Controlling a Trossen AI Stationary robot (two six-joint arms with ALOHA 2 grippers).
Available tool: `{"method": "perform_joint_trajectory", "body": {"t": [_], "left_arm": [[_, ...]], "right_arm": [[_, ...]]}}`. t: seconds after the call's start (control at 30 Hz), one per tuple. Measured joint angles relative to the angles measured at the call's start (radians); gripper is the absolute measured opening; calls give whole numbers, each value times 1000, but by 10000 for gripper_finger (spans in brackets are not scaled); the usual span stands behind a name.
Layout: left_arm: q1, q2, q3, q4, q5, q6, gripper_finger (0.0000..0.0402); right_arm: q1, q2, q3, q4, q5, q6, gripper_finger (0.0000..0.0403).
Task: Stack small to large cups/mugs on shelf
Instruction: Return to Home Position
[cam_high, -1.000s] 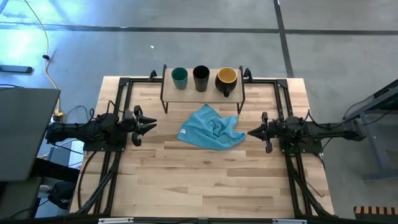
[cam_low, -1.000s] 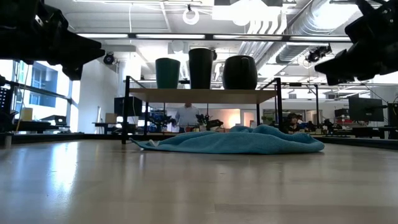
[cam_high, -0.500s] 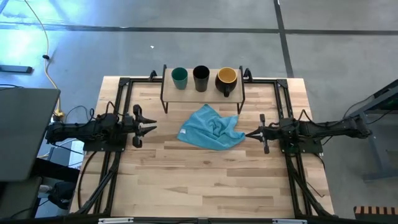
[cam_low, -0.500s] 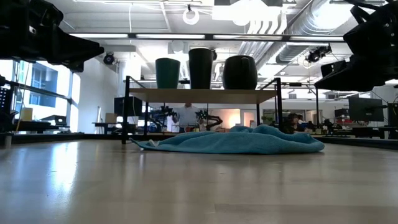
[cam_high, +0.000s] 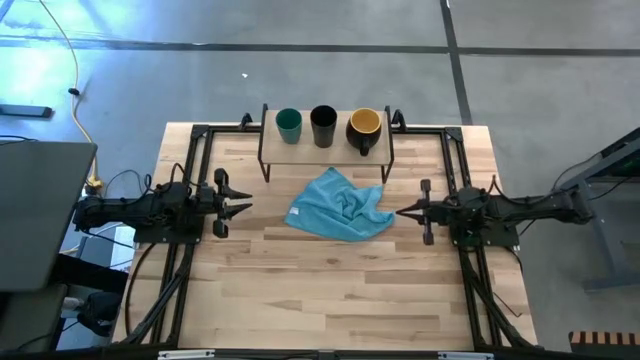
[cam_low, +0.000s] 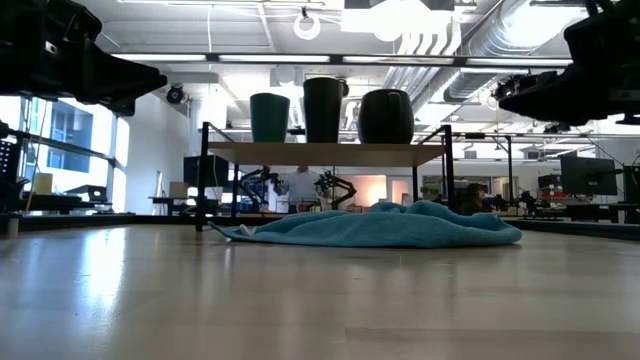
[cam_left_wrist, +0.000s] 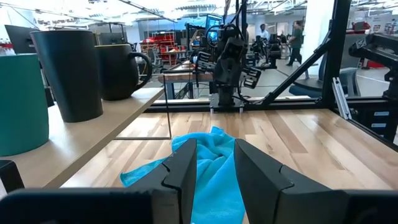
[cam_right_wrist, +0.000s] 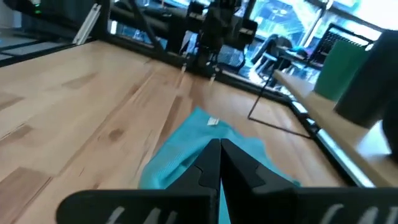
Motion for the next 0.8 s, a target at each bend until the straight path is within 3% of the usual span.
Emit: {"method": "perform_joint_trajectory", "body": {"t": [0.67,0.8], "left_arm": [[0,0,0,0,0,-1,97],[0,0,0,39,4,-4,97]], "right_arm": [[0,-217,0,-10,5,-56,0],[0,-213,21,-16,2,-78,0]]}}
